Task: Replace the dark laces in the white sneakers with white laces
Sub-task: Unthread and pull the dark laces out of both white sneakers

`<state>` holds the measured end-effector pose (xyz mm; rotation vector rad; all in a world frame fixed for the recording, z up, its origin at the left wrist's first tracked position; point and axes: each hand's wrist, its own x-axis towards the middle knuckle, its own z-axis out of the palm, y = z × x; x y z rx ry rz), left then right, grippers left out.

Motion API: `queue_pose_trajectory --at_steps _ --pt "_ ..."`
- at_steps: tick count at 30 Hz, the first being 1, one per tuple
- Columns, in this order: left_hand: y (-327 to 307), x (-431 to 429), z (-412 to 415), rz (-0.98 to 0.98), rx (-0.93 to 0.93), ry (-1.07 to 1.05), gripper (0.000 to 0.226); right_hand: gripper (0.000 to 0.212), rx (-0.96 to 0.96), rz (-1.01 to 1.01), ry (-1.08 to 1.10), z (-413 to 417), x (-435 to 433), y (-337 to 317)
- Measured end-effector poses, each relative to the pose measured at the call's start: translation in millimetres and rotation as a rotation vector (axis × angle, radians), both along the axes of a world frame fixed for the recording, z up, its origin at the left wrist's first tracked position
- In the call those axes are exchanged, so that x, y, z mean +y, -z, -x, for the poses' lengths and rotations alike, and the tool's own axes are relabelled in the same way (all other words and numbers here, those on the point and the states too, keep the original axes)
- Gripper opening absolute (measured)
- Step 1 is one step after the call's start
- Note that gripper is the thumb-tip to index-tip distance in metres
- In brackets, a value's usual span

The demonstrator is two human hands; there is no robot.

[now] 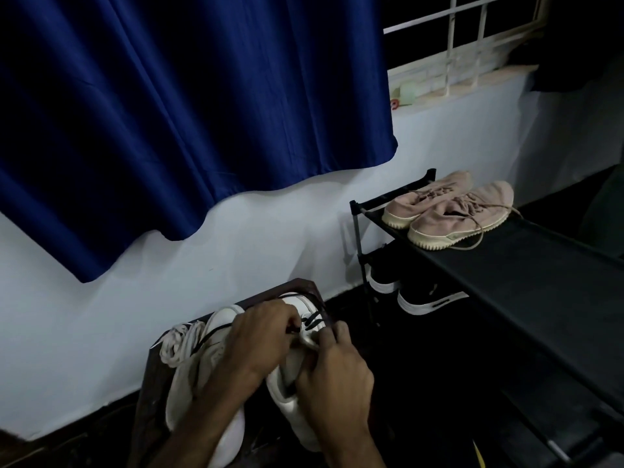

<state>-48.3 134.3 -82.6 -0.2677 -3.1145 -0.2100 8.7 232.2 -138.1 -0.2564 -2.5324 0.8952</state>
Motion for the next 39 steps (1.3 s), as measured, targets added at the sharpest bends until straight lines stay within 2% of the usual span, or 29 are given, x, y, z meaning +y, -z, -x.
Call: queue_pose_trajectory --at_steps 2,5,9,14,16,19,22,25,29,31,32,36,39 --pt "6.0 7.4 -1.3 0.129 0.064 -0.030 0.014 0.029 0.002 0.000 0.002 0.7 0.5 0.9" --pt "10.3 13.4 -3.9 0.253 0.112 -0.040 0.020 0.027 0.010 -0.018 0.009 0.9 0.6 1.9" --pt "-4.6 4.2 -12.6 0.227 0.170 -0.085 0.011 0.027 0.024 -0.047 0.014 1.4 0.0 2.7" --pt "-42.2 -52.5 -9.4 0.106 0.384 -0.376 0.009 0.024 0.021 -0.101 0.028 2.5 -0.1 2.9" --pt "-42.6 -64.9 -8.6 0.102 0.393 -0.424 0.009 0.023 0.020 -0.100 0.026 3.0 -0.4 4.3" --pt "-31.2 -46.2 -13.9 0.100 0.393 -0.242 0.005 0.019 -0.001 -0.102 0.030 5.0 -0.9 8.3" --pt "-15.8 -16.7 -13.2 0.020 0.225 -0.083 0.017 0.016 -0.002 -0.093 0.024 6.2 -2.2 10.5" --pt "1.3 6.5 -11.6 0.181 0.106 -0.015 0.021 0.022 0.032 -0.082 0.023 3.5 -1.2 6.7" --pt "12.7 11.4 -9.2 0.244 0.118 -0.064 0.018 0.019 0.028 -0.092 0.020 4.0 0.3 6.5" --pt "1.2 7.4 -13.8 0.186 0.179 -0.042 0.009 0.012 -0.006 -0.107 0.008 6.2 -0.5 10.7" --pt "-7.4 3.2 -16.5 0.160 0.225 -0.048 0.015 0.013 -0.019 -0.107 0.002 7.1 -0.7 11.9" --pt "-49.6 -37.8 -20.7 0.025 0.376 -0.345 0.010 0.013 -0.034 -0.112 -0.005 6.1 -0.3 10.6" --pt "-57.8 -62.1 -19.9 0.038 0.444 -0.407 0.013 0.015 -0.018 -0.086 0.005 6.3 0.9 8.9"
